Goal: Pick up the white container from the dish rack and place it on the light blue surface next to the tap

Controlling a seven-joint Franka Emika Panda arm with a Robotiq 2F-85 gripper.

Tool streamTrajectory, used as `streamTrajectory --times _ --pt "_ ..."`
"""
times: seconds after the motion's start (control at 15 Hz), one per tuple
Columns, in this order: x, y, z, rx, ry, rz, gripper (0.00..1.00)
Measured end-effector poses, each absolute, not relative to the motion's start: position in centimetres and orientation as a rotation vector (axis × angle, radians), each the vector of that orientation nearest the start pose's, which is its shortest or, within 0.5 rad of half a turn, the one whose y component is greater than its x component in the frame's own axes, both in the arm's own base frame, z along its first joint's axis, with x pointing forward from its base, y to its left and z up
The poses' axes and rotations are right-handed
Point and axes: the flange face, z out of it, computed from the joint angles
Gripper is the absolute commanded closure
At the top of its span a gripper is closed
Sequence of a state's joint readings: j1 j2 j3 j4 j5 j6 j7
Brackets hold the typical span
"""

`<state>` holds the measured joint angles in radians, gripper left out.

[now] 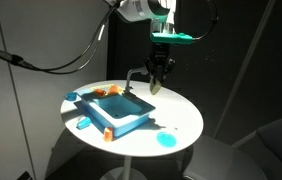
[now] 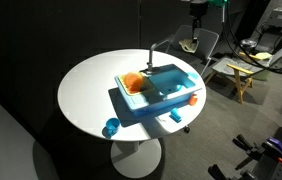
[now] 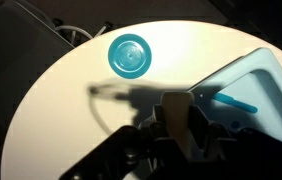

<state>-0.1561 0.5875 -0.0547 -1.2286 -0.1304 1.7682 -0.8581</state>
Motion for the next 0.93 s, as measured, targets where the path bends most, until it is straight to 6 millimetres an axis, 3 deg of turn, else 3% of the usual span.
streamTrajectory --times 0.27,0.93 --pt "71.5 -15.1 42.3 -3.036 -1.174 0.243 0.92" --pt "72.9 -14.2 38.5 -2.982 -1.292 0.326 0.92"
